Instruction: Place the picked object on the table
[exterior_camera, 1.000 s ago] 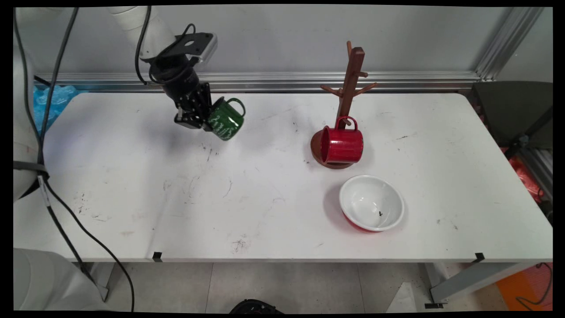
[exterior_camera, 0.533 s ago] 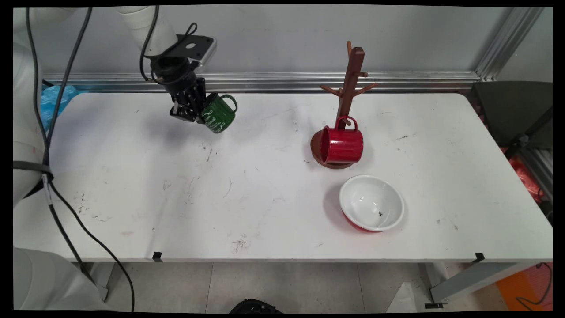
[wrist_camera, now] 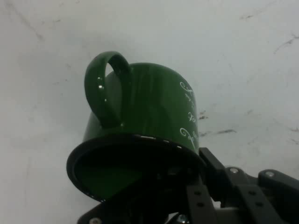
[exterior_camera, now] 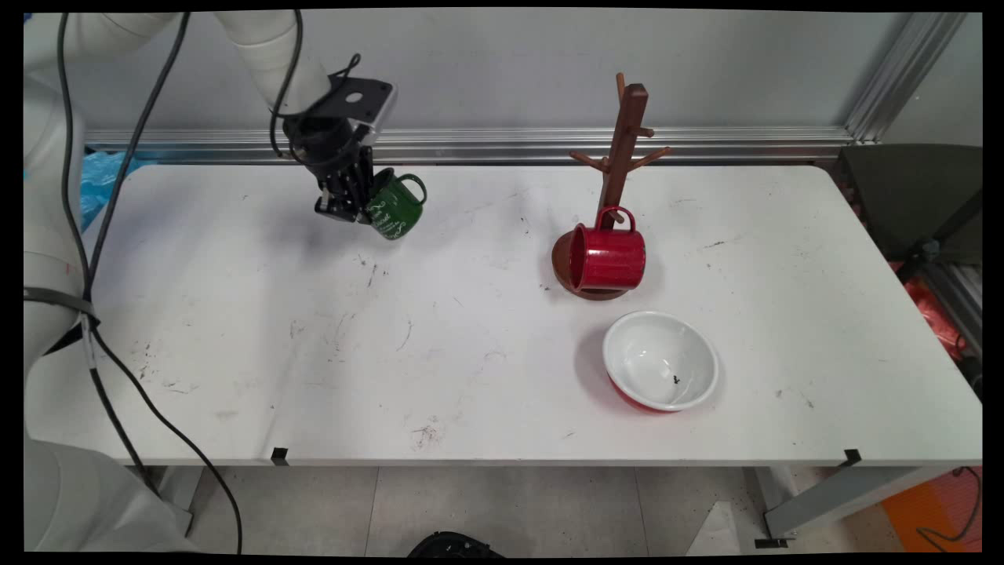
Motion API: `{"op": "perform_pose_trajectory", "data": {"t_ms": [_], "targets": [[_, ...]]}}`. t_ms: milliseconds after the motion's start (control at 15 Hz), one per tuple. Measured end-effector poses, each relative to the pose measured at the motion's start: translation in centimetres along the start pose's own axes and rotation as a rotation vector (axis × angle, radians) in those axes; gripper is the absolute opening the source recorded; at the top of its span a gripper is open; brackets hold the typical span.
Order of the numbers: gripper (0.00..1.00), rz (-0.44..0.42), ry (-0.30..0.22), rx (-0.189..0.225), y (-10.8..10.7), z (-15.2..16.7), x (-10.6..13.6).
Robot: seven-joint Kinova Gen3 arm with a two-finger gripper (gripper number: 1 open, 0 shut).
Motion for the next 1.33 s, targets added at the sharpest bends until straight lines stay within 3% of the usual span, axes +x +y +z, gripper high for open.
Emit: {"op": "perform_pose_trajectory", "data": {"t_ms": [600,1333], "targets": [[0.00,0.019,-0.009,0.011,-0.4,3.4,1.5],[0.00,0.042,-0.004,-0.013,-0.3,4.8,3.5]]}}
